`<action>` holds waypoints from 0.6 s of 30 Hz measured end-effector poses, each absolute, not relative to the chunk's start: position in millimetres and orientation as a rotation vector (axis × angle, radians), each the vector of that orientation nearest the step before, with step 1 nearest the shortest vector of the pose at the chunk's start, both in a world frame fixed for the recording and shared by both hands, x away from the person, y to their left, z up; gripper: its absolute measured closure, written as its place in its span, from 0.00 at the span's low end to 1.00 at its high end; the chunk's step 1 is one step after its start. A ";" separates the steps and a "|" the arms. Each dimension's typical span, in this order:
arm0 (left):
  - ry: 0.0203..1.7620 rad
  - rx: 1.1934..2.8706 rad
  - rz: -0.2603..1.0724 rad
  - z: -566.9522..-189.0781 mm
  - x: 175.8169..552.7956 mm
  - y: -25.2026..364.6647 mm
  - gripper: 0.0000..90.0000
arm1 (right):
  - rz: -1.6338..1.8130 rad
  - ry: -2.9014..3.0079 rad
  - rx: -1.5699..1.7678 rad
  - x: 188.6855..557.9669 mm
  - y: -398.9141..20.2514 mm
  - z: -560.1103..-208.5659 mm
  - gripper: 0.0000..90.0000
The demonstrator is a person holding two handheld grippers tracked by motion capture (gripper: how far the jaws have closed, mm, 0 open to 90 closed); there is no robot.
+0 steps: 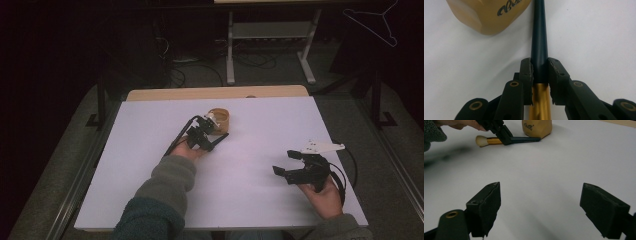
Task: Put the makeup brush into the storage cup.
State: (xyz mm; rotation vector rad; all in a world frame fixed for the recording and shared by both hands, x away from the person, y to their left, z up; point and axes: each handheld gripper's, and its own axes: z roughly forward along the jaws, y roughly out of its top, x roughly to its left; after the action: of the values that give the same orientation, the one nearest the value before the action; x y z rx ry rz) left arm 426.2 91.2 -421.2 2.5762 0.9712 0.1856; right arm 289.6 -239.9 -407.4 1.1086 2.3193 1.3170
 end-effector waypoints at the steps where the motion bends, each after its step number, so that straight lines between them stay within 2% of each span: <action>1: 0.967 2.580 0.189 -420.9 426.2 92.2 0.83 | 1.316 2.320 1.108 289.6 -239.9 -407.4 0.18; 18: 0.851 2.566 0.187 -388.2 403.3 101.2 0.83 | 1.305 2.322 1.089 287.8 -237.9 -407.3 0.18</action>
State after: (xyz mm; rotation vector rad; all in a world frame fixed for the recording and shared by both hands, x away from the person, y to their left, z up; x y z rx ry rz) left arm 403.3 101.2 -388.2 2.5656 0.8512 0.1873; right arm 287.8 -237.9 -407.3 1.0891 2.3224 1.3055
